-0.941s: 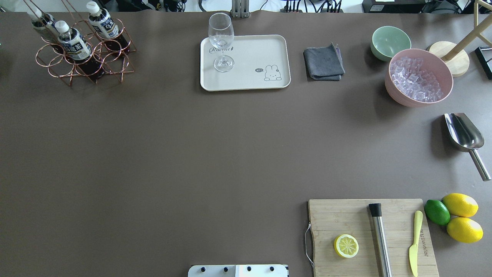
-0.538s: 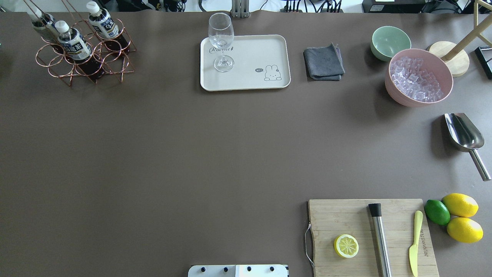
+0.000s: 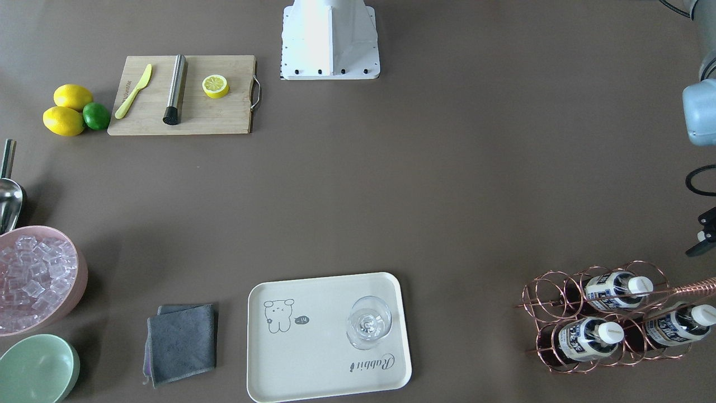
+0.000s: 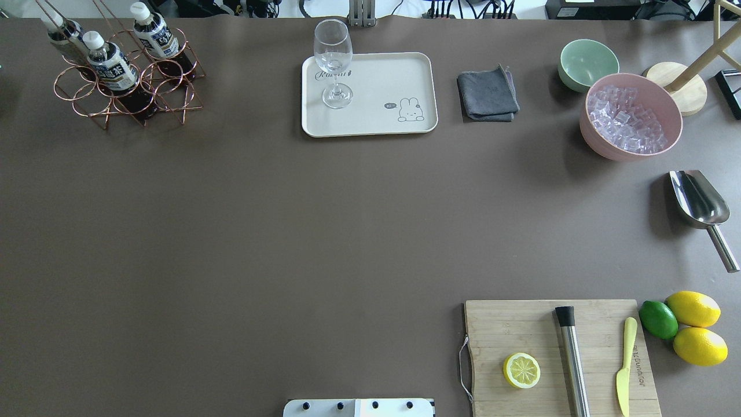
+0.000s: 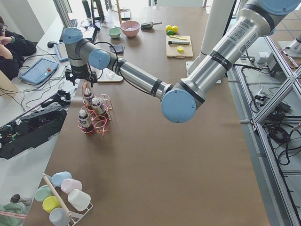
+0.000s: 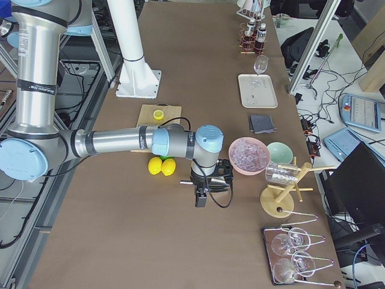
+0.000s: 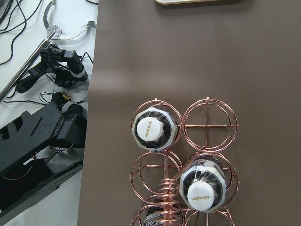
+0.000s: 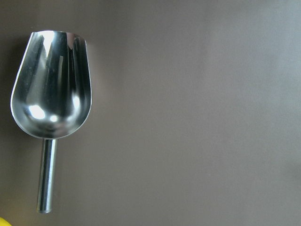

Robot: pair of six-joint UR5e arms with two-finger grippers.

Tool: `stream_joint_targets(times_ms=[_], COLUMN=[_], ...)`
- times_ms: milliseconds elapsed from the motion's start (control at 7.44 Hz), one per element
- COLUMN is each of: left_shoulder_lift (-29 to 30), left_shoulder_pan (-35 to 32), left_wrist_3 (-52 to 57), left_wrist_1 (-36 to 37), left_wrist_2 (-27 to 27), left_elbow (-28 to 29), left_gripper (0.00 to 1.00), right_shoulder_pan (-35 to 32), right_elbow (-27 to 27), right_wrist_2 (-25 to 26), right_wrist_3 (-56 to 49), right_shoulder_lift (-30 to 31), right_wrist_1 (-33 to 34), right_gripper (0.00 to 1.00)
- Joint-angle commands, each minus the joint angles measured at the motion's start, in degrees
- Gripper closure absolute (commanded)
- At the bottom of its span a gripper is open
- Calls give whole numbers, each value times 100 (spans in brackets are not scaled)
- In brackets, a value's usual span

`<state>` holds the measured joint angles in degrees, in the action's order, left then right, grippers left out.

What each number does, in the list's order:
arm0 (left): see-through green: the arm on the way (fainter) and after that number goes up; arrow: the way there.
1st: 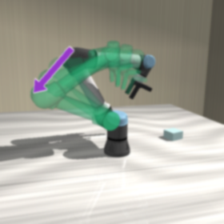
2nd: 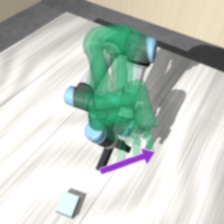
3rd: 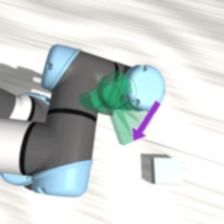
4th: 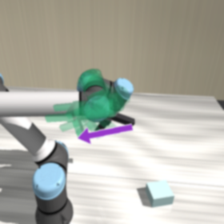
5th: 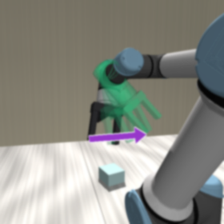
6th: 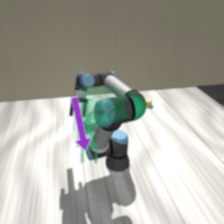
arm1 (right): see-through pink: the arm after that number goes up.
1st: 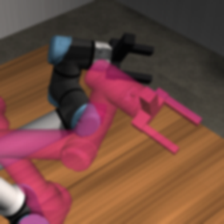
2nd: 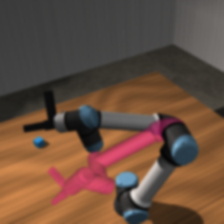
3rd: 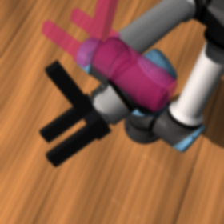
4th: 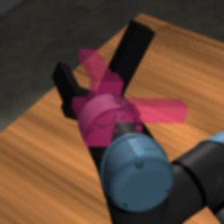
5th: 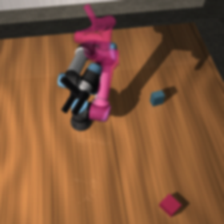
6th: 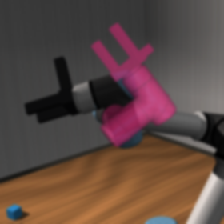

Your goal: Take tea from basket to plate

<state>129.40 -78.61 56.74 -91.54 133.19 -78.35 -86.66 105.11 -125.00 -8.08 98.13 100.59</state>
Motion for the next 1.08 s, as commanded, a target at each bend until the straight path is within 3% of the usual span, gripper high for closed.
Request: stream_joint_targets(times_ms=[0, 134, 538, 672, 806, 941], left_shoulder_lift=[-2, -2, -29, -29, -37, -38], left_shoulder_pan=[3, 12, 39, 39, 39, 30], left_wrist_3=[91, 100, 284, 398, 399, 399], left_wrist_1=[-13, -22, -22, 47, 48, 48], left_wrist_2=[5, -30, -30, -30, -30, -13], left_elbow=[119, 119, 119, 127, 119, 119], left_gripper=[10, 19, 29, 81, 100, 100], right_shoulder_pan=[0, 0, 0, 0, 0, 0], right_elbow=[10, 1, 1, 1, 1, 1], right_wrist_2=[2, 2, 2, 2, 2, 2], right_wrist_3=[-1, -1, 8, 8, 8, 8], right_shoulder_lift=[-4, -4, -4, -13, -4, -4], right_wrist_1=[5, 5, 5, 5, 5, 5], right_gripper=[0, 0, 0, 0, 0, 0])
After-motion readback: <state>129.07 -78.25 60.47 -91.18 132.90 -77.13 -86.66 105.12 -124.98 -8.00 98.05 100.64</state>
